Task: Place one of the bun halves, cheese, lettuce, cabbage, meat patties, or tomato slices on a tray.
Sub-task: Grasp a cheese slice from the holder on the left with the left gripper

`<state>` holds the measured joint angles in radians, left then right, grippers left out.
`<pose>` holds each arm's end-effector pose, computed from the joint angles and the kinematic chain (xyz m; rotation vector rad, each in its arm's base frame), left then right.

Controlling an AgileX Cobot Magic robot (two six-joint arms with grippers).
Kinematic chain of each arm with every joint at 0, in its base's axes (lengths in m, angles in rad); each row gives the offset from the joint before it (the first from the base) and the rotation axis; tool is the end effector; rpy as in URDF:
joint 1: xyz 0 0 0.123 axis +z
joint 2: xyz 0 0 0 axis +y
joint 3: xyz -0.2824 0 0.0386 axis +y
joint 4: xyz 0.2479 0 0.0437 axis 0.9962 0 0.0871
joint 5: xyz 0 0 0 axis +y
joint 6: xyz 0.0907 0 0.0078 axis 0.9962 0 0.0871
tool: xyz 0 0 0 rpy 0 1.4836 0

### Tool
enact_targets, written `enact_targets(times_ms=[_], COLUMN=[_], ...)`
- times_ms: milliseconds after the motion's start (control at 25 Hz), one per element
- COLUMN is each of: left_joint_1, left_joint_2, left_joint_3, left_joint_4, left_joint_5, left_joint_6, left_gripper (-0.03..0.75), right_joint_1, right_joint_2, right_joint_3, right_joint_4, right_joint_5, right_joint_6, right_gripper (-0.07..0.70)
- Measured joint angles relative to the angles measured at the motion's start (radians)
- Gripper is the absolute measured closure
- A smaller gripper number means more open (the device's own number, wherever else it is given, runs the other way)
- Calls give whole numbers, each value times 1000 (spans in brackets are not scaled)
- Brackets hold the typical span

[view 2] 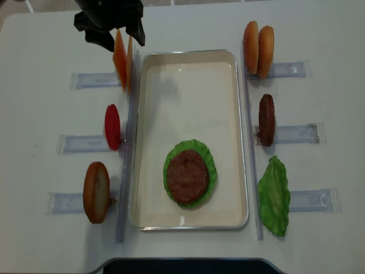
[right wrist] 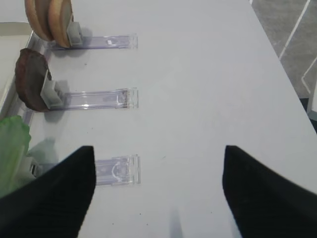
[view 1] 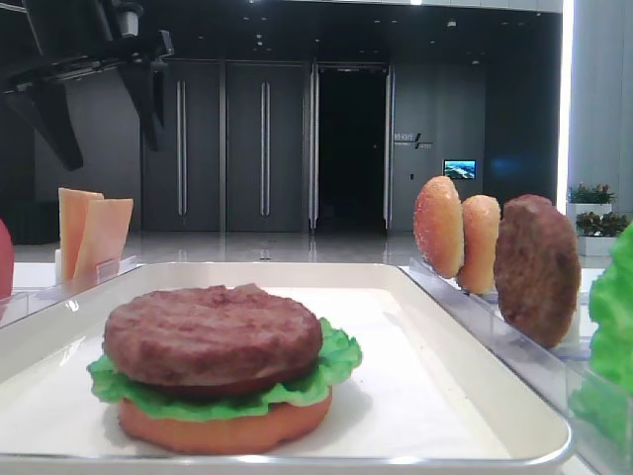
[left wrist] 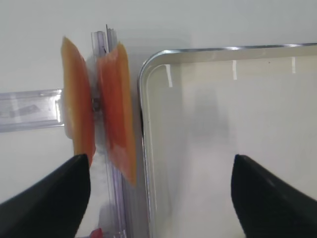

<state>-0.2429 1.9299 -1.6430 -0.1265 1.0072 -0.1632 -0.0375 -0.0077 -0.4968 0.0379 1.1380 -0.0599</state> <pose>0.4033 -0.1099 0.2611 0.0444 2.7969 -0.2674 -0.0090 0.0035 0.2702 -0.0274 2.1163 -0.0121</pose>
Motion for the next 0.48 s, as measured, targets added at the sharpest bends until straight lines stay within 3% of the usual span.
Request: enact_targets(times_ms=[480], left_joint_1=[-4], left_joint_2=[32], left_joint_3=[0], left_joint_4=[-5], left_joint_5=[-39], left_joint_6=[-21], left_gripper=[24], right_joint_1=[0], right_joint_2=[0], right_joint_3=[0], right_joint_4=[0], right_joint_5=[0], right_joint_6=[0], right_gripper=[97])
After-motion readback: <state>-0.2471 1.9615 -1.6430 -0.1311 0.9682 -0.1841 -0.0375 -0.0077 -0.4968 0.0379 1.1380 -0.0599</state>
